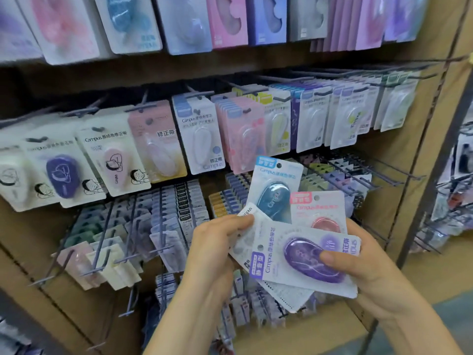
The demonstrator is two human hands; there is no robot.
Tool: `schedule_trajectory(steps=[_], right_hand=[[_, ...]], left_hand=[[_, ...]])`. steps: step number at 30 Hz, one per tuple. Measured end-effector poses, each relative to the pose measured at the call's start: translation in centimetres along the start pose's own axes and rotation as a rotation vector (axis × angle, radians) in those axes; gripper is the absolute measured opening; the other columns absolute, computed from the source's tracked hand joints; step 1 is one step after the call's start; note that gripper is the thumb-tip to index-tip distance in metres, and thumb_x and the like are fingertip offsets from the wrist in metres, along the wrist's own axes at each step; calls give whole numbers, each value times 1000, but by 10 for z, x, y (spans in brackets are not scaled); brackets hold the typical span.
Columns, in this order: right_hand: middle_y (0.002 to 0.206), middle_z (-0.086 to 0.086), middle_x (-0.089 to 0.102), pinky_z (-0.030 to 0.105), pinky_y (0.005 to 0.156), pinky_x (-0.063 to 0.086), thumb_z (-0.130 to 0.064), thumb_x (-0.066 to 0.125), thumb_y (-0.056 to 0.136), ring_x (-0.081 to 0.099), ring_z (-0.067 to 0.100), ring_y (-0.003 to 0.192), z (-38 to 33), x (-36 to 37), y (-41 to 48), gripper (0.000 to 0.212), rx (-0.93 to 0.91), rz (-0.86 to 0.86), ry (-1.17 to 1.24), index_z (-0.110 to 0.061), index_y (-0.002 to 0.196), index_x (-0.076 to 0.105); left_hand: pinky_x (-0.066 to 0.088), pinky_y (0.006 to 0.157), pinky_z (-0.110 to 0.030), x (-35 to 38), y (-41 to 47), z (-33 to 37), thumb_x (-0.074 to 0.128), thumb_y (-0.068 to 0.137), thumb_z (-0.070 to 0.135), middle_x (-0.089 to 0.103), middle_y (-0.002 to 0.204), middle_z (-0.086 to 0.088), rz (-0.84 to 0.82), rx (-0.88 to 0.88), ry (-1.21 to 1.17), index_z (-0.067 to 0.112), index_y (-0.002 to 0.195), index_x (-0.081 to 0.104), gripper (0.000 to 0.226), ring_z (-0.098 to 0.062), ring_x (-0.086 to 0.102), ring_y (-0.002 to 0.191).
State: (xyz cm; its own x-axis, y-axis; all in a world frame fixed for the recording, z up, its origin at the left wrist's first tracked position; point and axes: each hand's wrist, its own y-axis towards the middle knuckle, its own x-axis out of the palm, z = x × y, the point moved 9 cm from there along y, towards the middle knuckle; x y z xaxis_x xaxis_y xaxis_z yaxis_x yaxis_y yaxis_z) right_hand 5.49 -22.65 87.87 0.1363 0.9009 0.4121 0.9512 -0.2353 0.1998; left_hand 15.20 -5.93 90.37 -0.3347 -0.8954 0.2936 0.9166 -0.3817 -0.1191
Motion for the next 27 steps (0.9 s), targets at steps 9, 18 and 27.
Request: schedule_trajectory(steps=[9,18,27], right_hand=[[110,8,68,33,64,61,-20,68,79,71,18,88,-24,-38,22,31,-83,93,505,-15,110,69],[129,-3,63,34,92,54,-1,73,83,61,15,116,-76,-24,33,64,-500,398,-179,-39,130,53],[81,-3,76,26,60,54,-30,74,73,70,13,72,-60,26,27,14,-243,197,-67,-19,81,74]], left_hand=[[52,63,-35,-2,-8,29,64,86,10,75,80,-12,138,198,-4,7,77,77,16,-21,69,64],[57,56,-30,18,-26,20,64,73,17,70,74,-12,-1,126,-102,8,73,77,16,-22,68,63],[55,50,-28,43,-38,26,67,73,20,73,77,-16,-4,192,21,5,76,77,19,-23,69,60]])
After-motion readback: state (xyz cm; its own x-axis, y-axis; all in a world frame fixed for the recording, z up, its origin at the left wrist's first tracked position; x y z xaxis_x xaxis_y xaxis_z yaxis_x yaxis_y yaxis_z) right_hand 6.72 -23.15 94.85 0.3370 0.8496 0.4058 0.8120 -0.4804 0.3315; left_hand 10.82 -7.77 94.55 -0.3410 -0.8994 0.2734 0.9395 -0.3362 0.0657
